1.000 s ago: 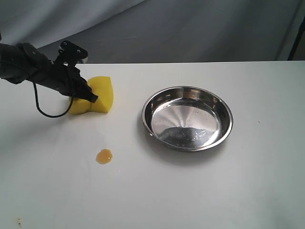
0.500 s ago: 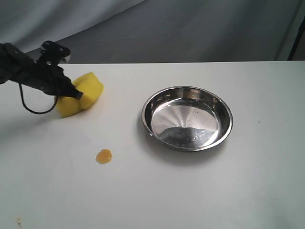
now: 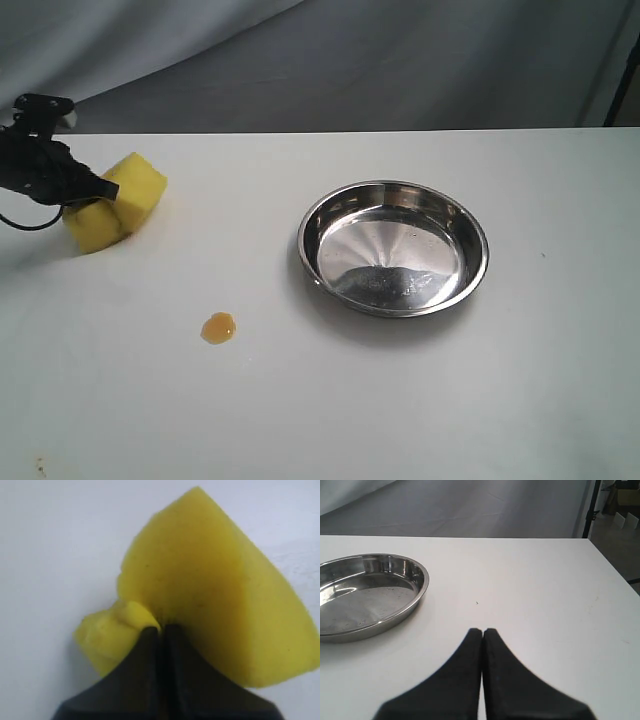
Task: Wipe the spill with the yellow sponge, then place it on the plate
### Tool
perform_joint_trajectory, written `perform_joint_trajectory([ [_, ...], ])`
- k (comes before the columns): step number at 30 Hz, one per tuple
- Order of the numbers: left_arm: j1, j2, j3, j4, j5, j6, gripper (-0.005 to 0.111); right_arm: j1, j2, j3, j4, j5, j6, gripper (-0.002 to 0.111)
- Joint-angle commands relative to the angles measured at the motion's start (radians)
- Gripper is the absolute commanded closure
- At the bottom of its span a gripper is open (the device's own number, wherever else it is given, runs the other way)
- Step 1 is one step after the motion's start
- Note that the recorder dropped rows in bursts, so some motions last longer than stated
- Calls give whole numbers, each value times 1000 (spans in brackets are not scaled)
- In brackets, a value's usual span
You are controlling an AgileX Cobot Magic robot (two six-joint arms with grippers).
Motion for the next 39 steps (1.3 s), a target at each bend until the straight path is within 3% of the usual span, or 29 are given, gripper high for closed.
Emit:
perform_joint_trajectory([
  [1, -87, 15, 10, -27, 66, 21, 107, -3, 3, 4, 5, -8, 1, 108],
  [5, -176, 15, 10, 20, 135, 80, 107, -3, 3, 4, 5, -8, 1, 108],
  [11, -236, 15, 10, 296, 300, 30, 107, -3, 3, 4, 5, -8, 1, 108],
  [22, -236, 15, 10, 934, 527, -584, 107, -3, 3, 4, 5, -8, 1, 108],
  [25, -236, 15, 10, 960, 600, -604, 107, -3, 3, 4, 5, -8, 1, 108],
  [33, -261, -112, 69, 876, 621, -606, 107, -3, 3, 4, 5, -8, 1, 108],
  [39, -452, -163, 144, 1074, 678, -739, 107, -3, 3, 4, 5, -8, 1, 108],
])
